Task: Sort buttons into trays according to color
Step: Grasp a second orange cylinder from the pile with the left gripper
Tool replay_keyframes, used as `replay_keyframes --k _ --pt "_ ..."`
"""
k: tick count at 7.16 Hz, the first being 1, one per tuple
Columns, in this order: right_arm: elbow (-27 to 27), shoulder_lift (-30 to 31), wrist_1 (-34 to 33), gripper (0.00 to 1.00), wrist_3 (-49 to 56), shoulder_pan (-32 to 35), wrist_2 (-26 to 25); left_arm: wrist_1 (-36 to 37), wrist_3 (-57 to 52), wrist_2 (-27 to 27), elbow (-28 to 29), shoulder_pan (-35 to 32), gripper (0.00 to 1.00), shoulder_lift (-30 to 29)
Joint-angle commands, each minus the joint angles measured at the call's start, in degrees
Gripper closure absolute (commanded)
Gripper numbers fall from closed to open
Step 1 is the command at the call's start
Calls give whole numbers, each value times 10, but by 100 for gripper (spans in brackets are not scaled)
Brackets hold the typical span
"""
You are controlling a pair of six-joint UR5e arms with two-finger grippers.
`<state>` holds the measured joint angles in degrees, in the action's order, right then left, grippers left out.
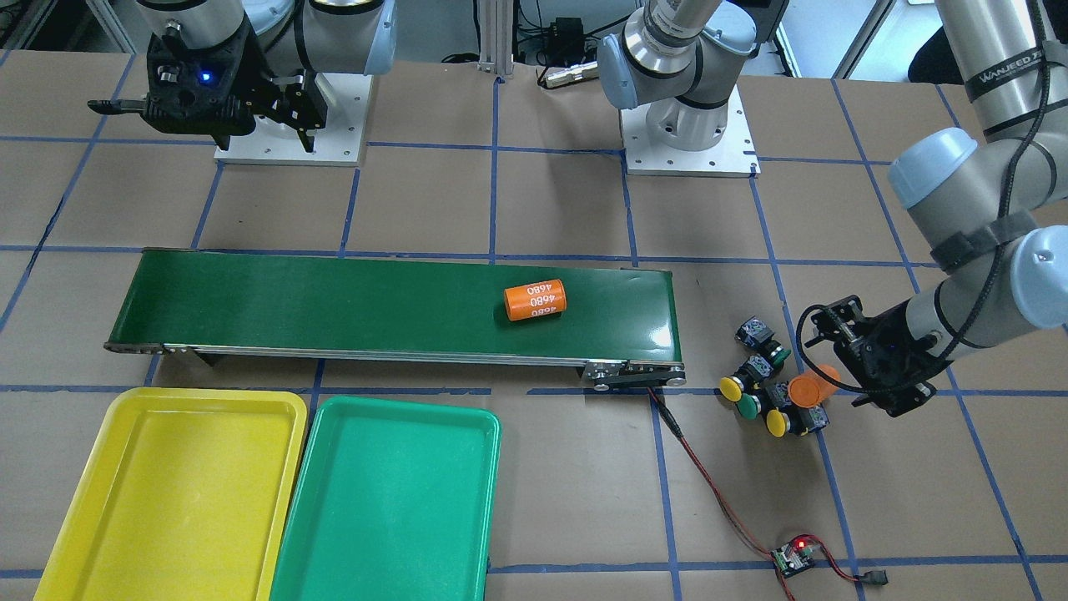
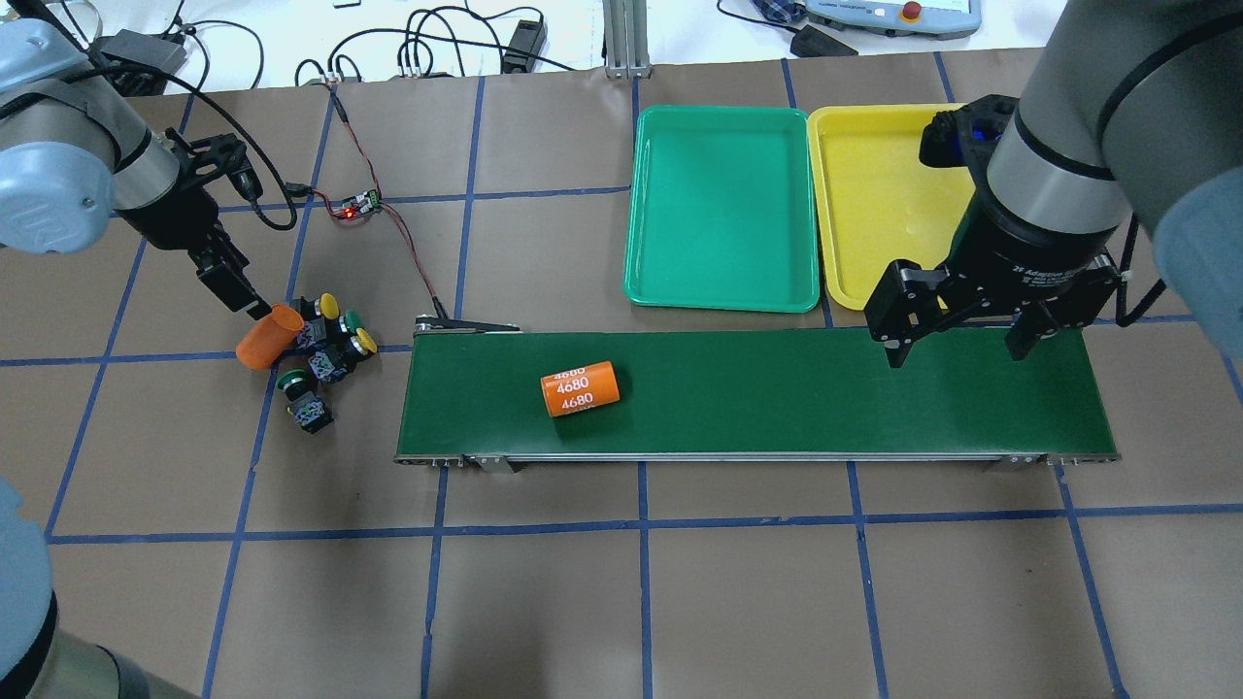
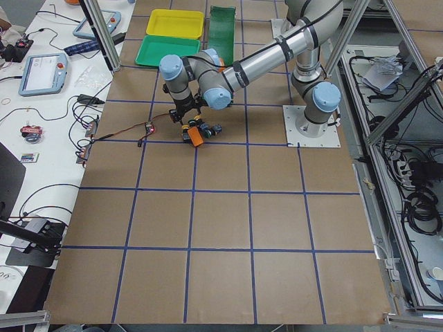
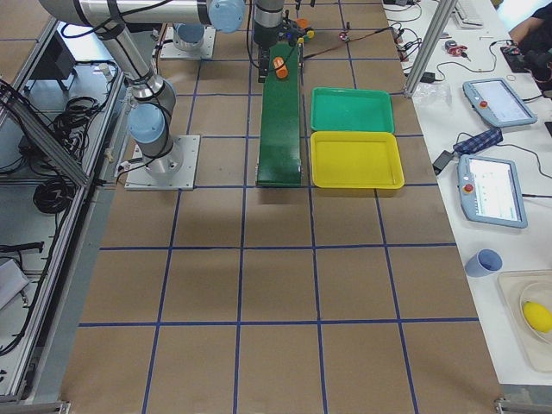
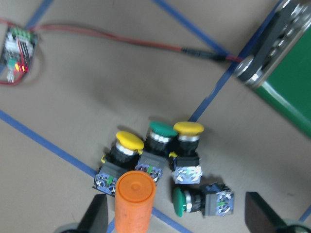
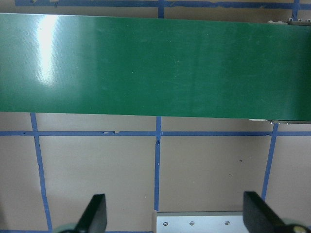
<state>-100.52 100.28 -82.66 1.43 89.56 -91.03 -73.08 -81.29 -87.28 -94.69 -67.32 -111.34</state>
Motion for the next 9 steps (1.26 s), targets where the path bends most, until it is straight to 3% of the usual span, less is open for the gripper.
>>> replay_keyframes --k 1,4,5,6,7,9 --pt "0 0 7 0 1 0 1 22 -68 42 -8 46 0 -30" --pt "0 0 6 0 0 0 1 33 -62 54 -51 49 0 -47" --pt "1 0 6 0 0 -1 1 34 -60 95 -52 48 23 -48" --pt "1 0 6 0 0 0 0 34 -55 91 -44 48 86 -48" --pt "1 0 6 0 0 0 1 34 -55 83 -35 47 100 -42" --pt "1 0 6 0 1 0 1 -21 -54 76 -9 40 100 -11"
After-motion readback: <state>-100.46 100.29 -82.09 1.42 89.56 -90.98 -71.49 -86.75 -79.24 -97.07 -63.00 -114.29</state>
